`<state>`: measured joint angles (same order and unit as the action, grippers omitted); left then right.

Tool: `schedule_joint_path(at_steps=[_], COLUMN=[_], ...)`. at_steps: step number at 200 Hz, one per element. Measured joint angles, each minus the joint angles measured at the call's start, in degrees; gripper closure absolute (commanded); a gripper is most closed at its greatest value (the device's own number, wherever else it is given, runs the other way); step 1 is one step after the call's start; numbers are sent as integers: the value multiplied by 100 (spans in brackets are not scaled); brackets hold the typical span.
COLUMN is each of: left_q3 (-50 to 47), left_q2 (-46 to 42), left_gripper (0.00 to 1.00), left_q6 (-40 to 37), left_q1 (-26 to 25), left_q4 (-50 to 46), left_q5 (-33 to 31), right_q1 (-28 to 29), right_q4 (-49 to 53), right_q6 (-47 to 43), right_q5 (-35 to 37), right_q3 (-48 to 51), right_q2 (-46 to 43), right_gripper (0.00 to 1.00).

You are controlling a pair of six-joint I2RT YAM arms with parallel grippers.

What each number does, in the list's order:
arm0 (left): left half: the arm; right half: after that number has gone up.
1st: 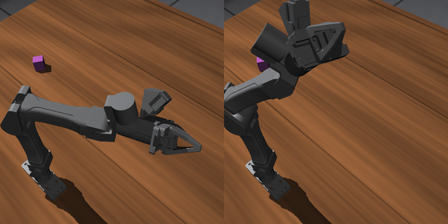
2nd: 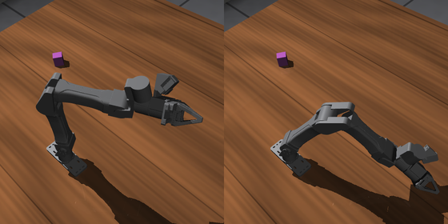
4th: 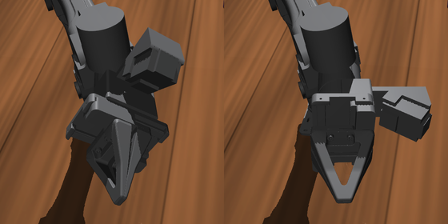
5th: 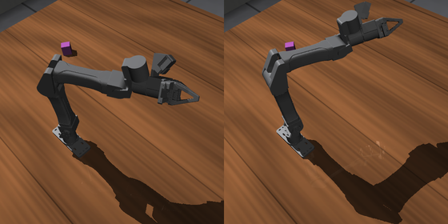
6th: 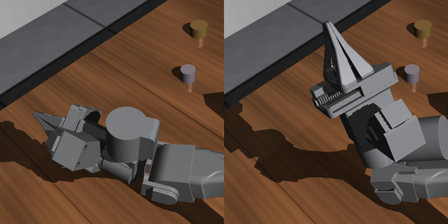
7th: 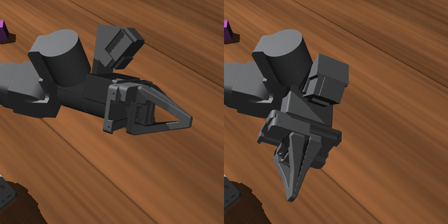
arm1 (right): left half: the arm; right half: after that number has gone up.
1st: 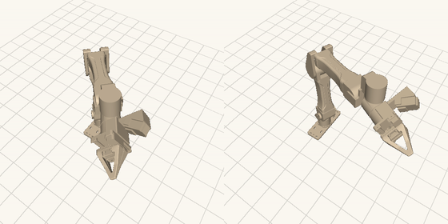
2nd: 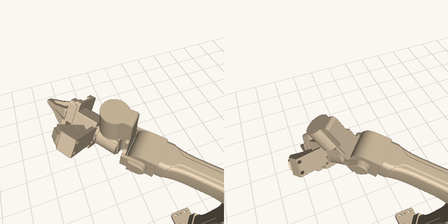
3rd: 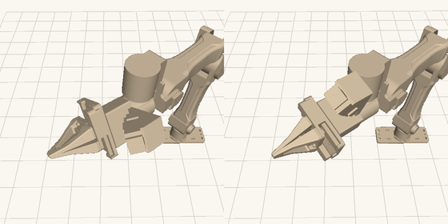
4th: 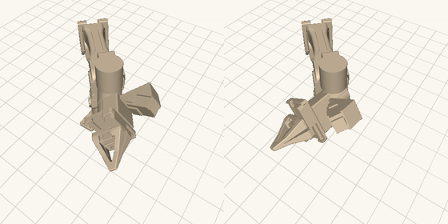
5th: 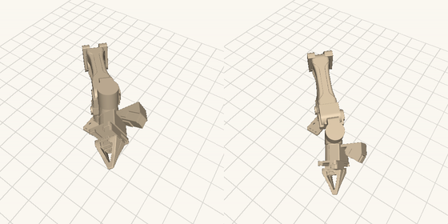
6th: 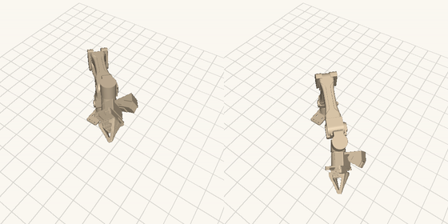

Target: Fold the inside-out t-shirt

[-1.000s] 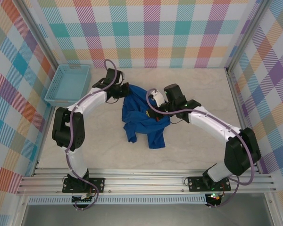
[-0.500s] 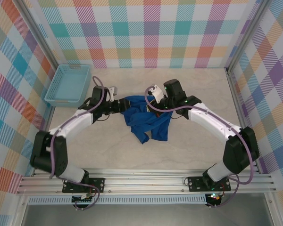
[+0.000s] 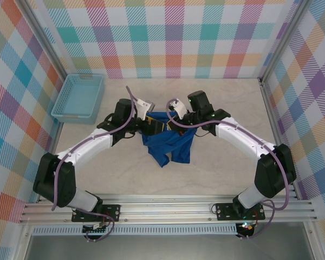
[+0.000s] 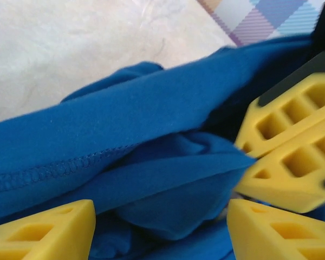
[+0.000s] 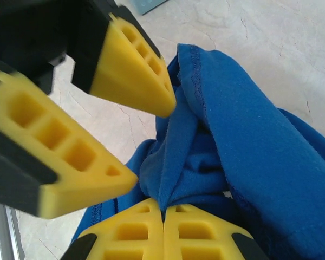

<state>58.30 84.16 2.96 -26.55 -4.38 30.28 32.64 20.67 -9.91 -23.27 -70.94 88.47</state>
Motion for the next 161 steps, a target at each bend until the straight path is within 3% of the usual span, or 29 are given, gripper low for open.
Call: schedule_joint_path(at_steps=[19, 42, 59, 73, 138, 161], left_q3=[144, 315, 439, 476, 354, 330], left_q2=[219, 413, 546, 586, 361, 234], left_gripper=[52, 84, 100, 100, 100, 100], left_q6=[-118, -221, -212, -216, 452, 575], left_q1=[0, 0, 0, 0, 2, 2], left_q4=[-72, -122, -140, -125, 323, 358], left_q5=[144, 354, 476, 566, 739, 743], right_q1=[-11, -39, -44, -70, -225, -232], right_q4=[0, -2, -2, -4, -127, -160], right_q6=[0, 0, 0, 2, 232, 302], right_q5=[-20, -61, -63, -44, 114, 131], right_q3=[0, 0, 0, 28, 568, 706], right_q2=[0, -2, -22, -61, -404, -407], right_gripper=[100, 100, 100, 100, 80, 79])
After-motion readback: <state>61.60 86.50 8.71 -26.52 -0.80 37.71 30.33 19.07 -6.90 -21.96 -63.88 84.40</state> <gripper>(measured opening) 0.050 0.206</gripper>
